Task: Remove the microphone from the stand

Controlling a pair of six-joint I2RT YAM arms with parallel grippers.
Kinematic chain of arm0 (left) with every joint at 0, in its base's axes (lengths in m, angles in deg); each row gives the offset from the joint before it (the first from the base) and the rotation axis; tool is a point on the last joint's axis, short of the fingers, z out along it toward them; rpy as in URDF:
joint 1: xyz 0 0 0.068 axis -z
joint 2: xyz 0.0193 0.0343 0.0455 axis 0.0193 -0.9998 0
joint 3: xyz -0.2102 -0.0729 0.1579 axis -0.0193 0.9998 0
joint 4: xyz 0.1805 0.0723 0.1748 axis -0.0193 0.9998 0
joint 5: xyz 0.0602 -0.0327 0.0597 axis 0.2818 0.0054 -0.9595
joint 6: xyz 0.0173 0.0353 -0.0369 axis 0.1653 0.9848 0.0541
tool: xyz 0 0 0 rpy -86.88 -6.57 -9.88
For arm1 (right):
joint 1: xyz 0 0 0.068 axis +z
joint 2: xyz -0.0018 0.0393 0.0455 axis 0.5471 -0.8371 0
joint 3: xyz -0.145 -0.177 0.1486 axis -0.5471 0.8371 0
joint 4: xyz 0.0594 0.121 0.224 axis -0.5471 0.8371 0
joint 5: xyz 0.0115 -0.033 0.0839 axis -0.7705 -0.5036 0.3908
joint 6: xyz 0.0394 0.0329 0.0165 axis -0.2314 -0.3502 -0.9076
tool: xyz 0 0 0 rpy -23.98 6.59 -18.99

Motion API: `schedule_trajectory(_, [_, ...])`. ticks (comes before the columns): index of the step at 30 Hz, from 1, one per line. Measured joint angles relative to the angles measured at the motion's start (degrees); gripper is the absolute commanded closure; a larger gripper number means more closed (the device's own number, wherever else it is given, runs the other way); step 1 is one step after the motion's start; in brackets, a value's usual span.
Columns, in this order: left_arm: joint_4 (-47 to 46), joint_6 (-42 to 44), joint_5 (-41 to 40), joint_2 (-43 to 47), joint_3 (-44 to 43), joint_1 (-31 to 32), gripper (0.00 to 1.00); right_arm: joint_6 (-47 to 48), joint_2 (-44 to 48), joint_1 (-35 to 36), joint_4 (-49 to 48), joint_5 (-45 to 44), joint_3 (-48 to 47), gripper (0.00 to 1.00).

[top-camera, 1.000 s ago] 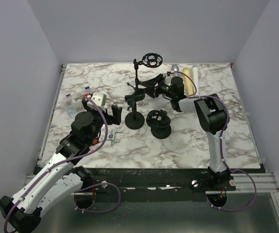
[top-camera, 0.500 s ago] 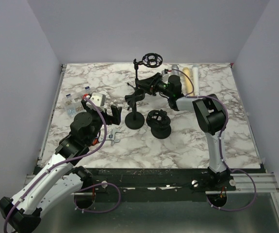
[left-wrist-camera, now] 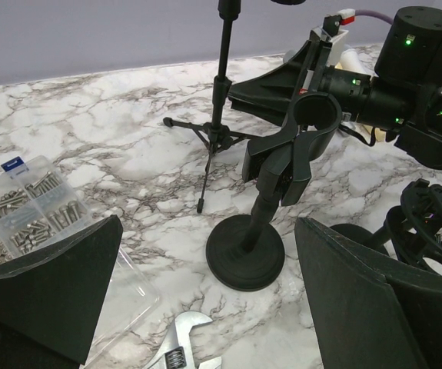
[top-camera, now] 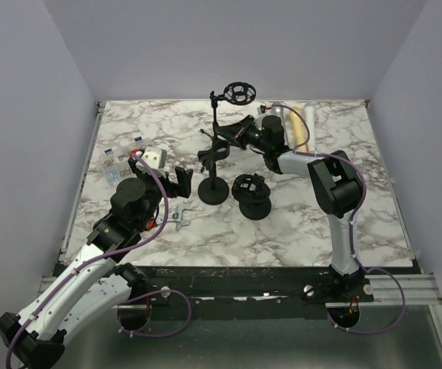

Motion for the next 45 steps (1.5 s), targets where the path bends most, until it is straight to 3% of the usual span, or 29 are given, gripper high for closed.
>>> schedule_trajectory(18, [0.0, -0.17, 0.02, 0.0, 0.0, 0.0, 0.02, 29.97, 4.98, 7.39, 10.69, -23.47, -1.75, 0.99])
schedule_trajectory(28, [-0.02, -0.17, 0.02, 0.0, 0.0, 0.0, 0.01, 49.92, 5.44, 8.04, 18.38, -25.99, -2.73, 0.99])
schedule_trajectory(34, [-0.04, -0.17, 0.02, -0.28, 0.0, 0.0, 0.01, 53.16, 7.34, 7.61, 20.44, -25.81, -2.73, 0.99])
schedule_trajectory(37, [-0.04, -0.17, 0.02, -0.42, 0.0, 0.0, 0.01, 50.66, 8.61, 7.08, 20.72, -24.85, -2.73, 0.71])
schedule_trajectory(42, [-0.07, -0.17, 0.04, -0.46, 0.0, 0.0, 0.01, 38.95, 9.18, 3.93, 21.07, -21.14, -2.56, 0.39])
schedule_trajectory(45, [-0.07, -0.22, 0.07, -0.46, 0.0, 0.0, 0.01, 29.24, 9.03, 0.81, 18.49, -15.41, -0.92, 0.27])
